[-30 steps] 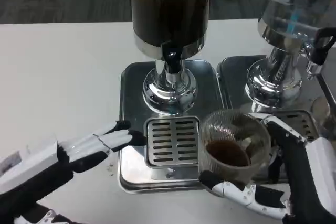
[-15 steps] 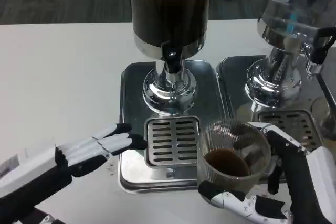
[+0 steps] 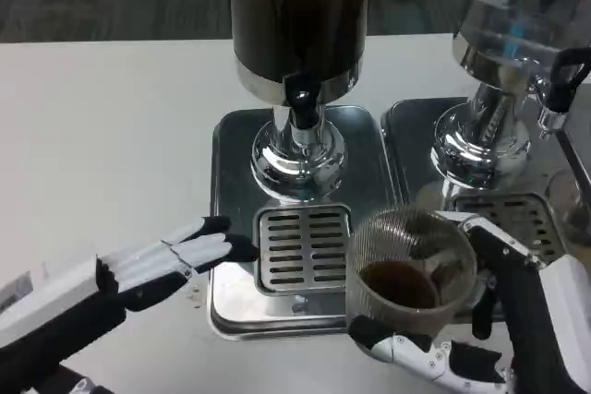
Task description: Grasp the cup under the faucet to collect the drink, then remove the cup.
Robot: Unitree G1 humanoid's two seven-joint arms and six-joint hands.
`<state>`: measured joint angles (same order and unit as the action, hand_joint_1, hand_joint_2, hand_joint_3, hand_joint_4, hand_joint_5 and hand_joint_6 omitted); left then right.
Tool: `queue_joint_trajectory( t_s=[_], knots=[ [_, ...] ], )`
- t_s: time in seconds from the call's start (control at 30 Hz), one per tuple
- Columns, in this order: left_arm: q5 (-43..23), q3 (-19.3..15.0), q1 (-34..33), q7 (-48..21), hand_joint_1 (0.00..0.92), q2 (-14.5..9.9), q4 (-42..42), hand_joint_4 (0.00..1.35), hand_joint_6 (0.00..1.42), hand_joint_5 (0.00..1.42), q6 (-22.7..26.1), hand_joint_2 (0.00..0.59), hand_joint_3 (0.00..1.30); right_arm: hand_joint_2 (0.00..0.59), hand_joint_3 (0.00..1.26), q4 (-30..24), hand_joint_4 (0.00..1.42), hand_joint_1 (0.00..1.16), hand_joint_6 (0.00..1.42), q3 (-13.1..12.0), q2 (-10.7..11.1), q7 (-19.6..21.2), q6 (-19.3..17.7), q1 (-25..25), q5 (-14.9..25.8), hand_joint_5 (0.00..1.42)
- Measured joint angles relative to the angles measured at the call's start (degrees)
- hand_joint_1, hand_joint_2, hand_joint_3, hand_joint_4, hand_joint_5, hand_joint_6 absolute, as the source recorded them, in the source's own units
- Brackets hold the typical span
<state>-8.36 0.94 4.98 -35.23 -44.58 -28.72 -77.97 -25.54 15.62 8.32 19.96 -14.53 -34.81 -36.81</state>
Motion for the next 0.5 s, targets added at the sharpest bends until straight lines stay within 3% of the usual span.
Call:
queue_joint_trajectory(
  t_s=[0.5],
  knots=[
    [0.0,-0.1,0.3,0.1,0.000,-0.1,-0.2,0.00,0.19,0.01,0.0,0.116,0.12,0.195,0.64,0.0,0.70,0.78,1.25,-0.2,0.0,-0.2,-0.1,0.7,0.1,0.90]
  ],
)
